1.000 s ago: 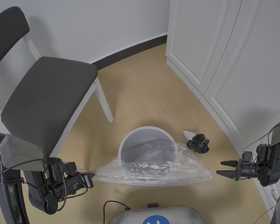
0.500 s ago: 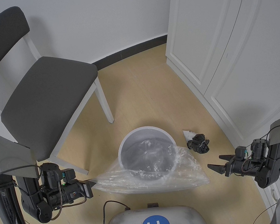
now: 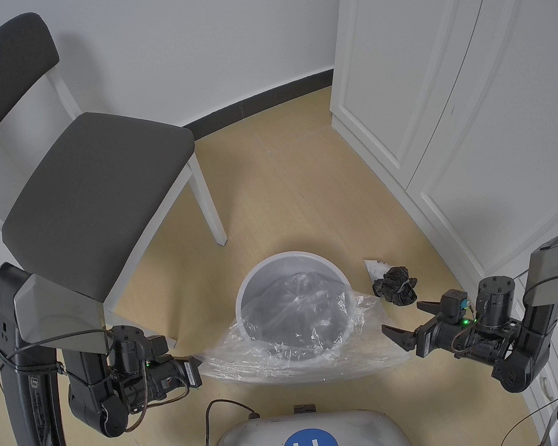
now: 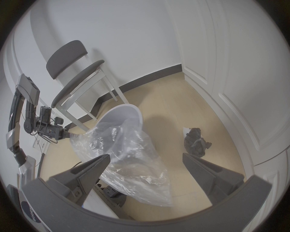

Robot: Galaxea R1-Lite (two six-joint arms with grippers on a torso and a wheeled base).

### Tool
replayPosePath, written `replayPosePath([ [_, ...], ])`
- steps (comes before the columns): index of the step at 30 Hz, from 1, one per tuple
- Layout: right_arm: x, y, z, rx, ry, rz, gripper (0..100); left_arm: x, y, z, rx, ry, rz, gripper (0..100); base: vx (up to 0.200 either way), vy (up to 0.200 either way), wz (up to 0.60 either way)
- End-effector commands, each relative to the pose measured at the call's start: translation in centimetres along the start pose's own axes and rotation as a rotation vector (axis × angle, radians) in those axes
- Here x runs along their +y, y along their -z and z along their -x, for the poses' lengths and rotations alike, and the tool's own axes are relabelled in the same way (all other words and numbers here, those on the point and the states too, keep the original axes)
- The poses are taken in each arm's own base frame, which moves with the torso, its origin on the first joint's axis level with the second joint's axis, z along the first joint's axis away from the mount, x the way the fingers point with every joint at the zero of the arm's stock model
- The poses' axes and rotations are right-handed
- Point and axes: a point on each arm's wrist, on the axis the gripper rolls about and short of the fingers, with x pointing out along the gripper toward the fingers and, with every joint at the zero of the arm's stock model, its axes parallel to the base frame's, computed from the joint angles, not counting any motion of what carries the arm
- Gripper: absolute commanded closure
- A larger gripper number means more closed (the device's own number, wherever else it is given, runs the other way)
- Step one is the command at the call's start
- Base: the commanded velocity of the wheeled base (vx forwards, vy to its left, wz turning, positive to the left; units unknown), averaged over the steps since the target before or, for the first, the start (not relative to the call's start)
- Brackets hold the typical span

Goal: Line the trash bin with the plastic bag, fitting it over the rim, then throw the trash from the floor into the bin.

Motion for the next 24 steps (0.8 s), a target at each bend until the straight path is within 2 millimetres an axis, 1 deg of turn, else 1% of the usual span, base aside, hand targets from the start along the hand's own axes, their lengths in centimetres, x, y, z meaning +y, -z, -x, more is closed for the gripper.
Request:
replayPosePath([
  [1, 3.8, -0.2, -0.1, -0.015, -0.029, 0.05, 0, 0.3, -1.0, -1.8, -0.066, -0.02, 0.052, 100, 0.0, 0.0, 0.0],
  [4, 5.1, 0.0, -0.2, -0.005, -0.034, 0.065, 0, -0.1, -2.1, -0.9, -0.106, -0.01, 0.075, 100, 0.0, 0.0, 0.0],
  [5, 5.8, 0.2, -0.1, 0.004, -0.044, 0.074, 0, -0.3, -2.9, -0.3, -0.137, -0.001, 0.093, 100, 0.0, 0.0, 0.0],
  [6, 6.0, 0.3, -0.1, 0.005, -0.047, 0.076, 0, -0.4, -3.1, -0.2, -0.146, 0.003, 0.095, 100, 0.0, 0.0, 0.0],
  [7, 6.5, 0.5, 0.0, 0.013, -0.052, 0.082, 0, -0.8, -3.8, 0.3, -0.172, 0.014, 0.103, 100, 0.0, 0.0, 0.0],
  [8, 6.5, 0.5, 0.0, 0.013, -0.052, 0.082, 0, -0.8, -3.8, 0.3, -0.172, 0.014, 0.103, 100, 0.0, 0.0, 0.0],
  [9, 7.2, 0.8, 0.1, 0.026, -0.063, 0.093, 0, -1.2, -4.6, 1.0, -0.202, 0.027, 0.116, 100, 0.0, 0.0, 0.0],
  [10, 7.2, 0.8, 0.1, 0.026, -0.063, 0.093, 0, -1.2, -4.6, 1.0, -0.202, 0.027, 0.116, 100, 0.0, 0.0, 0.0],
  [11, 7.9, 1.2, -0.1, 0.039, -0.078, 0.102, 0, -1.5, -5.2, 1.6, -0.228, 0.038, 0.117, 100, 0.0, 0.0, 0.0],
  [13, 8.5, 1.5, -0.6, 0.041, -0.092, 0.114, 0, -1.7, -5.5, 1.9, -0.238, 0.044, 0.115, 100, 0.0, 0.0, 0.0],
  [15, 9.3, 1.6, -1.6, 0.028, -0.116, 0.15, 0, -1.7, -5.5, 1.8, -0.238, 0.044, 0.115, 100, 0.0, 0.0, 0.0],
  [16, 9.9, 1.6, -2.2, 0.012, -0.131, 0.196, 0, -1.6, -5.4, 1.7, -0.236, 0.043, 0.116, 100, 0.0, 0.0, 0.0],
  [17, 9.9, 1.5, -2.4, 0.007, -0.133, 0.208, 0, -1.6, -5.4, 1.7, -0.235, 0.044, 0.114, 100, 0.0, 0.0, 0.0],
  [19, 10.5, 0.9, -3.7, -0.052, -0.142, 0.322, 0, -1.5, -5.2, 1.4, -0.225, 0.042, 0.118, 100, 0.0, 0.0, 0.0],
  [20, 10.6, 0.7, -3.9, -0.062, -0.143, 0.332, 0, -1.5, -5.2, 1.4, -0.223, 0.042, 0.119, 100, 0.0, 0.0, 0.0],
  [21, 11.4, 0.3, -4.7, -0.057, -0.159, 0.369, 0, -1.4, -5.2, 1.3, -0.225, 0.039, 0.119, 100, 0.0, 0.0, 0.0],
  [23, 12.7, -0.4, -5.5, -0.047, -0.187, 0.379, 0, -1.4, -5.2, 1.3, -0.227, 0.04, 0.118, 100, 0.0, 0.0, 0.0],
  [24, 13.3, -1.1, -6.0, -0.046, -0.198, 0.383, 0, -1.5, -5.2, 1.3, -0.227, 0.04, 0.118, 100, 0.0, 0.0, 0.0],
])
